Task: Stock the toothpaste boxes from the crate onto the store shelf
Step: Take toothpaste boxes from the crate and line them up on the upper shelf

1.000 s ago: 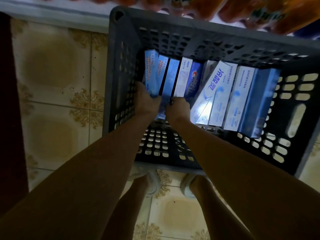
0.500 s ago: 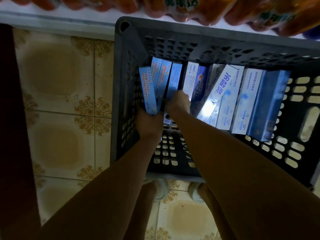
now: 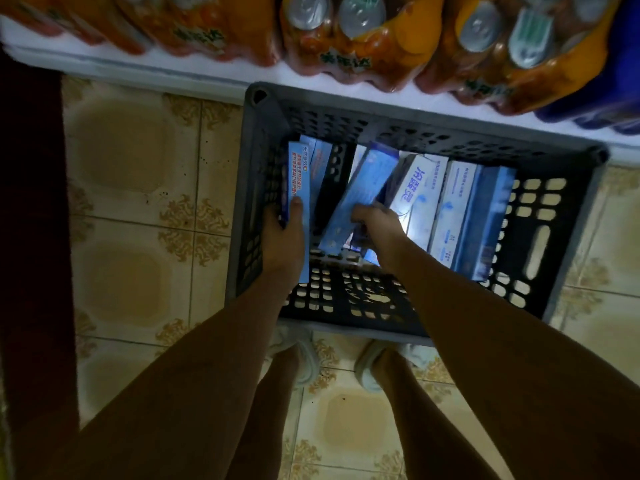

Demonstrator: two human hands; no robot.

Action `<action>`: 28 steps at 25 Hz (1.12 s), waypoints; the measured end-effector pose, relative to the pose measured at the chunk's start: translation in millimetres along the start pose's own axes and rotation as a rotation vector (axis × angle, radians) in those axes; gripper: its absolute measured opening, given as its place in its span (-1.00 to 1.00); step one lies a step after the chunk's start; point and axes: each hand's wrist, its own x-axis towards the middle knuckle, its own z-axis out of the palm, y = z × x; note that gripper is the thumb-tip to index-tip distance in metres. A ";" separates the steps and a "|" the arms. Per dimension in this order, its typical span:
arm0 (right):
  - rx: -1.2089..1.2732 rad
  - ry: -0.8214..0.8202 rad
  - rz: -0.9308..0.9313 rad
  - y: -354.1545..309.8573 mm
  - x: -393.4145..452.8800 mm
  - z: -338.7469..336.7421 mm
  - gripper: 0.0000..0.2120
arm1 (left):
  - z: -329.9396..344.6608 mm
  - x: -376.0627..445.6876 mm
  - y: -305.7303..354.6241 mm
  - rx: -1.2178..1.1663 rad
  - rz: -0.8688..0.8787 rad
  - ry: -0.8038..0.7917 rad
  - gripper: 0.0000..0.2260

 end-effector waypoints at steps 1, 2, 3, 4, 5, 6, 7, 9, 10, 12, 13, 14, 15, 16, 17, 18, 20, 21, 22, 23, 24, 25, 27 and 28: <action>0.014 -0.061 0.021 -3.4 -8.8 -5.5 -0.89 | -1.9 -5.8 5.2 -0.007 0.016 -0.013 -0.55; 0.028 -0.115 0.035 -7.9 -19.2 -9.6 -0.85 | -3.3 -11.3 9.9 -0.016 0.036 -0.031 -0.56; 0.067 -0.160 0.055 -12.7 -29.9 -13.3 -0.78 | -4.4 -16.3 14.3 -0.012 0.053 -0.047 -0.57; 0.145 -0.218 0.078 -17.4 -42.0 -17.5 -0.73 | -5.0 -22.3 19.9 -0.005 0.069 -0.054 -0.58; 0.240 -0.289 0.100 -21.3 -53.0 -21.2 -0.69 | -6.1 -28.6 25.2 0.003 0.081 -0.053 -0.60; 0.322 -0.355 0.118 -25.5 -65.3 -25.9 -0.63 | -7.7 -37.1 31.2 0.004 0.093 -0.050 -0.62; 0.377 -0.415 0.133 -30.1 -77.3 -30.0 -0.58 | -8.8 -46.3 38.2 0.000 0.099 -0.054 -0.63; 0.384 -0.460 0.152 -36.6 -100.4 -36.7 -0.53 | -11.8 -65.1 51.4 -0.016 0.084 -0.067 -0.65; 0.376 -0.464 0.151 -40.2 -113.3 -38.5 -0.54 | -14.4 -75.6 58.7 -0.028 0.070 -0.075 -0.67; 0.374 -0.444 0.129 -49.4 -149.3 -42.4 -0.47 | -23.1 -100.3 76.9 -0.035 0.042 -0.078 -0.70; 0.371 -0.441 0.111 -55.4 -169.3 -43.6 -0.41 | -28.1 -114.5 88.7 -0.039 0.038 -0.080 -0.71; 0.359 -0.441 0.081 -62.1 -190.6 -45.3 -0.36 | -34.2 -130.9 102.4 -0.039 0.047 -0.082 -0.72; 0.349 -0.442 0.051 -68.8 -213.1 -47.4 -0.34 | -40.8 -147.7 115.7 -0.024 0.061 -0.086 -0.73; 0.334 -0.439 0.022 -77.0 -241.4 -50.7 -0.32 | -49.5 -169.4 132.1 -0.007 0.072 -0.101 -0.73; 0.323 -0.427 0.000 -84.1 -267.1 -53.8 -0.31 | -58.2 -188.3 147.6 0.018 0.072 -0.122 -0.70; 0.329 -0.418 -0.008 -91.1 -292.4 -57.1 -0.32 | -67.7 -205.8 162.9 0.043 0.061 -0.145 -0.64; 0.419 -0.430 -0.018 -106.2 -345.4 -63.4 -0.43 | -90.8 -242.2 195.7 0.057 -0.025 -0.234 -0.43; 0.472 -0.434 -0.038 -114.8 -373.9 -66.9 -0.47 | -104.1 -260.6 211.4 0.056 -0.078 -0.299 -0.33; 0.509 -0.435 -0.065 -122.7 -398.0 -70.0 -0.50 | -116.6 -276.3 225.2 0.059 -0.112 -0.367 -0.29; 0.534 -0.433 -0.098 -130.7 -419.9 -72.5 -0.53 | -128.2 -293.8 239.7 0.048 -0.122 -0.428 -0.33; 0.548 -0.426 -0.124 -139.3 -440.9 -74.3 -0.55 | -139.3 -309.6 253.3 0.030 -0.118 -0.483 -0.39; 0.562 -0.427 -0.146 -146.8 -460.4 -75.5 -0.57 | -150.0 -324.5 265.3 0.018 -0.107 -0.536 -0.42; 0.531 -0.423 -0.204 -163.5 -500.7 -74.8 -0.59 | -170.6 -351.2 287.2 0.010 -0.051 -0.591 -0.43; 0.501 -0.413 -0.231 -171.4 -517.1 -73.5 -0.59 | -178.6 -358.7 296.2 0.010 -0.019 -0.606 -0.42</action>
